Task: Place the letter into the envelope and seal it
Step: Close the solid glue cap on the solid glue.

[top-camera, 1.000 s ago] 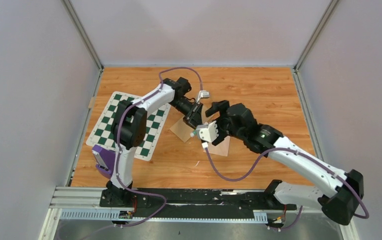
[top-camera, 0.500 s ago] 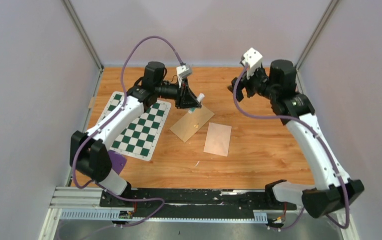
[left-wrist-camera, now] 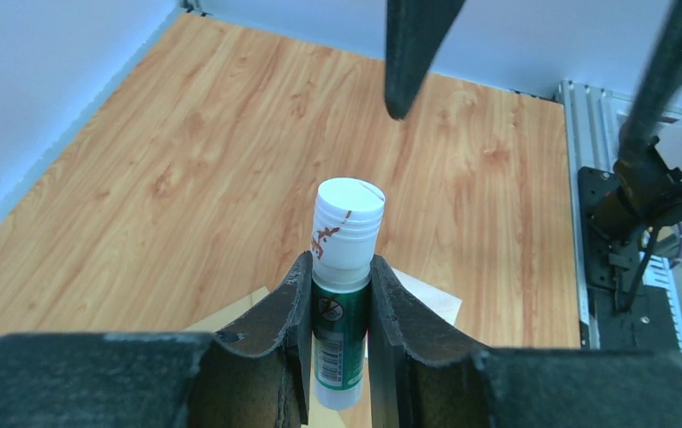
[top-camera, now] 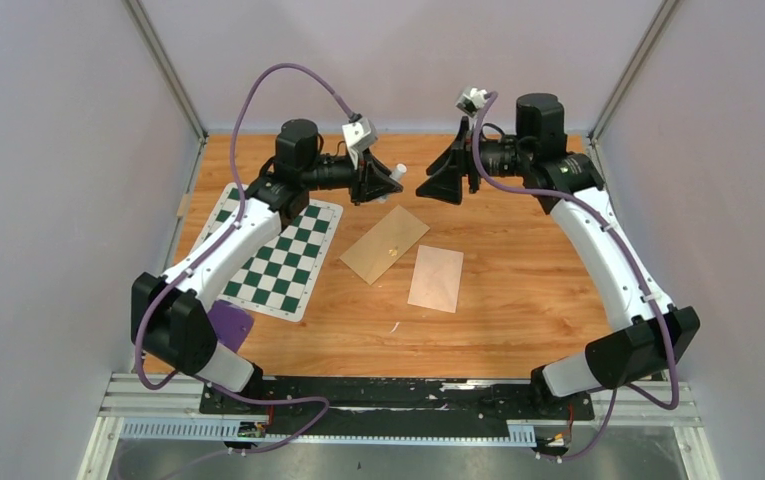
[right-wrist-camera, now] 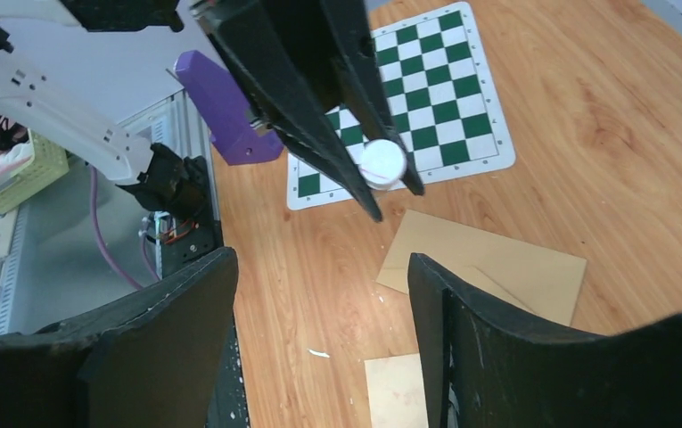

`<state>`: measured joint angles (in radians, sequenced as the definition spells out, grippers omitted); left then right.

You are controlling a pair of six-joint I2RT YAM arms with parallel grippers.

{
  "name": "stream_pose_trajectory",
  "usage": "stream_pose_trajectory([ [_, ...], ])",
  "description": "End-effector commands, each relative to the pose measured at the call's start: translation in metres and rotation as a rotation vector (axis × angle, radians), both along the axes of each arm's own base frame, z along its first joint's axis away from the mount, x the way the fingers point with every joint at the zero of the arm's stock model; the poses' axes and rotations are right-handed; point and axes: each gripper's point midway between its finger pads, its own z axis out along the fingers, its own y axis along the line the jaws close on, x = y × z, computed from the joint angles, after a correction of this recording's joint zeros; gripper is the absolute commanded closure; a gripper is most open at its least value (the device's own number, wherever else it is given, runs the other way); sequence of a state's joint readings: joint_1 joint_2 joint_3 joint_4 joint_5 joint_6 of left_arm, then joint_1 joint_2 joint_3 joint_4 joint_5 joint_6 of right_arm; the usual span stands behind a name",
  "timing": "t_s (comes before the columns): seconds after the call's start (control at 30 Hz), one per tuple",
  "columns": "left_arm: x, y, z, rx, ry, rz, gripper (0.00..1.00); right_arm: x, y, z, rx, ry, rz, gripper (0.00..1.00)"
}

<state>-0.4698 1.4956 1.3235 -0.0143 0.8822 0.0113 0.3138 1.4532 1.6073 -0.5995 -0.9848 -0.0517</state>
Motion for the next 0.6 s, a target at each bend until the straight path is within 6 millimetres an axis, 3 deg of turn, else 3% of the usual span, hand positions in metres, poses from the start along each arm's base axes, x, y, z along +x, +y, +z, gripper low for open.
stream_pose_trajectory([
  [0.0,0.007,0.001,0.010,0.038,-0.094,0.006,1.00,-0.018,0.015,0.020,0.001,-0.111,0.062,0.30],
  [0.1,-0.009,0.001,0.003,0.087,-0.090,-0.058,1.00,-0.009,0.015,0.014,-0.055,-0.155,0.044,0.33],
  [0.2,-0.021,0.003,-0.001,0.146,-0.160,-0.113,1.00,-0.016,0.014,-0.002,-0.146,-0.294,0.159,0.41],
  [0.4,-0.038,0.008,-0.011,0.221,-0.221,-0.168,1.00,-0.024,0.015,-0.013,-0.244,-0.535,0.224,0.42],
  [0.57,-0.044,0.007,-0.007,0.227,-0.244,-0.183,1.00,-0.027,0.024,-0.019,-0.267,-0.570,0.266,0.45],
])
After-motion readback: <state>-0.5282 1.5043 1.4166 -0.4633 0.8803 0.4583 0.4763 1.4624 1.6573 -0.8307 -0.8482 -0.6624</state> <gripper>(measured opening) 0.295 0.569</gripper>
